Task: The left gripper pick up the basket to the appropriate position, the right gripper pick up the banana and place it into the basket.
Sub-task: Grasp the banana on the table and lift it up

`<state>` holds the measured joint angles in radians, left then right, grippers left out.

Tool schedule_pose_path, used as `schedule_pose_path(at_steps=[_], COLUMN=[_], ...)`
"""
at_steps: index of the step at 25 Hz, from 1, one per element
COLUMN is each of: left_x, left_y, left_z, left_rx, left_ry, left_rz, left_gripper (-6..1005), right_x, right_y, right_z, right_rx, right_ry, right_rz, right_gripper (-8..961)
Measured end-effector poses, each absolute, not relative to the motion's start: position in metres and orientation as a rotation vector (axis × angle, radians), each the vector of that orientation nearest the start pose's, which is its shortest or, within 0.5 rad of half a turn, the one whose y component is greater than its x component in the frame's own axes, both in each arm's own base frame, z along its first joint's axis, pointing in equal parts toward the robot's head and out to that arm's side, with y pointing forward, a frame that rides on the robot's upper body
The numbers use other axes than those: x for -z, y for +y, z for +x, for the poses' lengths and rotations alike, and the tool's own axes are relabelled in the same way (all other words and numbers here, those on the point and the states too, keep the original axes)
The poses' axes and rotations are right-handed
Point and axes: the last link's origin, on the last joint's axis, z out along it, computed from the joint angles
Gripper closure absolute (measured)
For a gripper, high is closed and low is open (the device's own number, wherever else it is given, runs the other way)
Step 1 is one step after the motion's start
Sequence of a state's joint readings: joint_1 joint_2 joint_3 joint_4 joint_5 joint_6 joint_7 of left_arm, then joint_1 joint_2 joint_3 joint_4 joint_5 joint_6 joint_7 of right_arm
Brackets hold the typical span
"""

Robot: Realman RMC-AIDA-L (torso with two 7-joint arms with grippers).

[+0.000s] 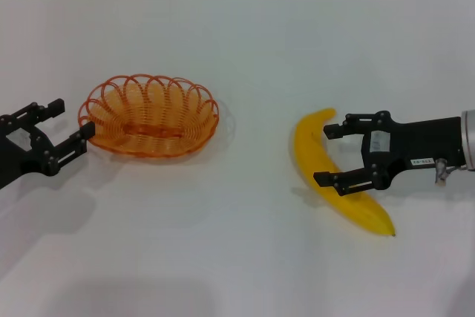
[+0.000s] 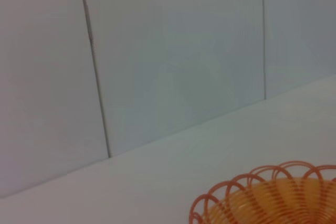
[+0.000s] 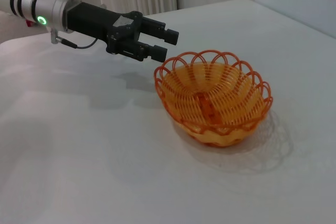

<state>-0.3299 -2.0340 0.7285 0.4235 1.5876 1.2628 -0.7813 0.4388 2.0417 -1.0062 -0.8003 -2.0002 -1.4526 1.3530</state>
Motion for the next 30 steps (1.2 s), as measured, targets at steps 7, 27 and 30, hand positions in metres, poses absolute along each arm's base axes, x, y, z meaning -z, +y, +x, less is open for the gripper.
schedule_pose_path(at_steps=[7,27,30], left_x=[-0.013,-0.026,-0.026], left_y=[0.293,0.26,0.261], left_z=[-0.348,-0.362,-0.363], left_rx=[0.594,0.654,0.644], left_ry=[-0.405,-0.474,-0.481], left_rz=[-2.272,-2.233,-2.232], left_gripper=[348,348,348], right_x=[0.007,-0.005,-0.006], right_y=[0.32,0.318,0.314], right_z=[0.277,0.263,0.258], right_rx=[-0.325,-0.249,-0.145], right_ry=[0.401,0.438,0.445], right_rz=[-2.863,-2.863,-2.876], right_gripper=[86,114,118])
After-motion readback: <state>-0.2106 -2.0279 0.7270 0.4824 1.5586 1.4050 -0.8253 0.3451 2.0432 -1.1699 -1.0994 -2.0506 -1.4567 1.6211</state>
